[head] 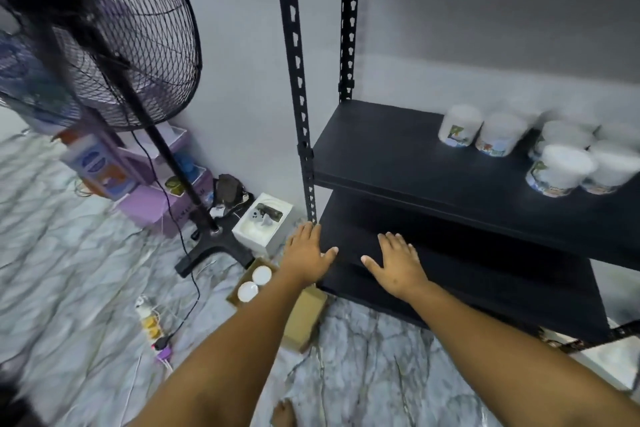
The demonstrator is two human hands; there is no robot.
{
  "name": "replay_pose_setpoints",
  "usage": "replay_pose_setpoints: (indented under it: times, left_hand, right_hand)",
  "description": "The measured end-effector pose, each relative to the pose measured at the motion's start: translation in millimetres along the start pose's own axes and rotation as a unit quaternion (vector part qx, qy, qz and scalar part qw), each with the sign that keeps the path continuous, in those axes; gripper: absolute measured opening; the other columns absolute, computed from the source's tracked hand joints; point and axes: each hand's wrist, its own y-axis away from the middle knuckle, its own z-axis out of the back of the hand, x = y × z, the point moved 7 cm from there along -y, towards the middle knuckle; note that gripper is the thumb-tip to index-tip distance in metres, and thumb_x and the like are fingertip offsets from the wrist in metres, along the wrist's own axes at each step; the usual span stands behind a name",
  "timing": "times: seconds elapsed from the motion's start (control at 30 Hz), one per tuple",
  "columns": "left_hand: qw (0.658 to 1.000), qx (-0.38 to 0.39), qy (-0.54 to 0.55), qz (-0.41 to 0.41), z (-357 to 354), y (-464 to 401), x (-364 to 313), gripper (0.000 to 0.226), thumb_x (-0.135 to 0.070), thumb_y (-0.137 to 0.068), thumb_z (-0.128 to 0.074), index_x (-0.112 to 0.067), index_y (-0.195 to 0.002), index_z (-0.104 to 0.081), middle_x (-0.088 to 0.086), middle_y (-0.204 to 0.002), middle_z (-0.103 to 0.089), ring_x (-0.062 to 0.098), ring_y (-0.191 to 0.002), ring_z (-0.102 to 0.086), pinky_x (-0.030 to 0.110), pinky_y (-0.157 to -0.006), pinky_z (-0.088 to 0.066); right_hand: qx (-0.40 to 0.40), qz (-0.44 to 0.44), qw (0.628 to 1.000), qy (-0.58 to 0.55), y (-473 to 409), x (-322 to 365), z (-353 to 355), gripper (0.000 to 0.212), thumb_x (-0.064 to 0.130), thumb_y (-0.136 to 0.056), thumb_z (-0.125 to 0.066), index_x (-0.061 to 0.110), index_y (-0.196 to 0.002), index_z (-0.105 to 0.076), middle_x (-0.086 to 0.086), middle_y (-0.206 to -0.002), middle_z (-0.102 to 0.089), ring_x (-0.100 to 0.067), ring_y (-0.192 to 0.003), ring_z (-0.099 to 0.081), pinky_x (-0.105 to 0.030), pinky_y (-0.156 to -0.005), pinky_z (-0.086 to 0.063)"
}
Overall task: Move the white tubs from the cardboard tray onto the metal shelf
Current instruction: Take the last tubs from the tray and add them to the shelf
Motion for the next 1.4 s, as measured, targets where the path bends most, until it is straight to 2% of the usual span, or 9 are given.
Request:
replay_pose_setpoints:
  times: [0.13, 0.37, 0.53, 0.63, 0.83, 1.03, 1.17, 1.23, 1.4]
  left_hand:
    - [0.999, 0.021, 0.006, 0.045, -4.3, 4.4, 70.0, 0.073, -0.054, -0.096, -0.033, -0.012, -0.152, -0.011, 0.008, -0.160, -0.008, 0.024, -0.147, -0.002, 0.043, -0.119, -0.007]
    - [0.995, 0.045, 0.023, 0.081, -33.2, -11.4, 195.5, 0.077, -0.057, -0.094, -0.035, -0.011, -0.151, -0.013, 0.007, -0.159, -0.012, 0.023, -0.147, -0.005, 0.042, -0.118, -0.011]
    - [0.994, 0.044, 0.026, 0.096, -87.3, -41.0, 276.4, 0.082, -0.063, -0.085, -0.034, -0.016, -0.150, -0.021, 0.005, -0.157, -0.022, 0.024, -0.144, -0.017, 0.043, -0.115, -0.020]
    - [0.994, 0.038, 0.009, 0.098, -139.4, -64.1, 317.6, 0.079, -0.064, -0.086, -0.035, -0.016, -0.147, -0.026, 0.003, -0.156, -0.025, 0.023, -0.142, -0.023, 0.041, -0.113, -0.026]
    - [0.992, 0.033, 0.014, 0.118, -266.4, -110.9, 385.9, 0.079, -0.063, -0.091, -0.032, -0.012, -0.150, -0.016, 0.007, -0.159, -0.014, 0.021, -0.147, -0.009, 0.036, -0.117, -0.007]
    - [0.992, 0.052, 0.011, 0.110, -393.7, -161.4, 448.6, 0.080, -0.062, -0.092, -0.035, -0.015, -0.151, -0.011, 0.005, -0.160, -0.010, 0.021, -0.147, -0.004, 0.039, -0.118, -0.009]
    - [0.994, 0.039, 0.044, 0.090, -452.7, -182.8, 474.1, 0.077, -0.059, -0.091, -0.041, -0.017, -0.151, -0.015, 0.002, -0.158, -0.017, 0.021, -0.147, -0.009, 0.037, -0.117, -0.013]
    - [0.996, 0.019, 0.047, 0.078, -474.2, -190.6, 483.0, 0.077, -0.059, -0.090, -0.045, -0.017, -0.149, -0.019, 0.002, -0.157, -0.023, 0.022, -0.146, -0.013, 0.035, -0.116, -0.016]
    - [0.997, 0.035, 0.014, 0.072, -530.4, -203.3, 505.0, 0.089, -0.063, -0.082, -0.053, -0.016, -0.149, -0.017, 0.003, -0.157, -0.020, 0.021, -0.144, -0.015, 0.036, -0.116, -0.018]
  right_hand:
    - [0.035, 0.027, 0.999, 0.012, -23.7, 54.5, -38.7, 0.076, 0.060, -0.093, -0.032, 0.013, -0.150, -0.015, -0.007, -0.158, -0.013, -0.023, -0.146, -0.005, -0.042, -0.118, -0.007]
    - [0.097, 0.044, 0.994, -0.004, -82.5, 140.9, -128.5, 0.075, 0.059, -0.093, -0.033, 0.014, -0.150, -0.015, -0.007, -0.158, -0.010, -0.023, -0.146, -0.002, -0.041, -0.119, -0.004]
    - [0.114, 0.056, 0.992, -0.005, -143.1, 168.7, -214.2, 0.074, 0.059, -0.091, -0.039, 0.014, -0.147, -0.022, -0.007, -0.156, -0.018, -0.023, -0.146, -0.008, -0.042, -0.119, -0.008]
    - [0.114, 0.074, 0.991, -0.001, -181.9, 167.9, -274.9, 0.074, 0.059, -0.090, -0.040, 0.014, -0.146, -0.024, -0.007, -0.154, -0.023, -0.023, -0.144, -0.013, -0.040, -0.118, -0.009]
    - [0.122, 0.122, 0.985, 0.022, -254.9, 147.6, -412.1, 0.071, 0.056, -0.090, -0.043, 0.015, -0.145, -0.024, -0.009, -0.153, -0.024, -0.026, -0.142, -0.017, -0.041, -0.116, -0.013]
    - [0.120, 0.161, 0.980, 0.010, -321.7, 117.3, -552.0, 0.072, 0.061, -0.084, -0.043, 0.021, -0.141, -0.028, -0.004, -0.147, -0.034, -0.024, -0.136, -0.030, -0.043, -0.112, -0.025]
    - [0.137, 0.198, 0.970, 0.030, -359.6, 96.7, -626.7, 0.077, 0.058, -0.087, -0.047, 0.020, -0.147, -0.017, -0.004, -0.155, -0.020, -0.023, -0.142, -0.019, -0.041, -0.117, -0.017]
    - [0.136, 0.228, 0.963, 0.039, -375.9, 90.0, -653.0, 0.079, 0.056, -0.087, -0.050, 0.017, -0.148, -0.018, -0.006, -0.156, -0.019, -0.023, -0.143, -0.018, -0.039, -0.116, -0.016]
    - [0.131, 0.265, 0.953, 0.066, -406.5, 78.3, -697.6, 0.091, 0.059, -0.081, -0.056, 0.016, -0.149, -0.013, -0.006, -0.157, -0.012, -0.021, -0.145, -0.011, -0.040, -0.118, -0.016]
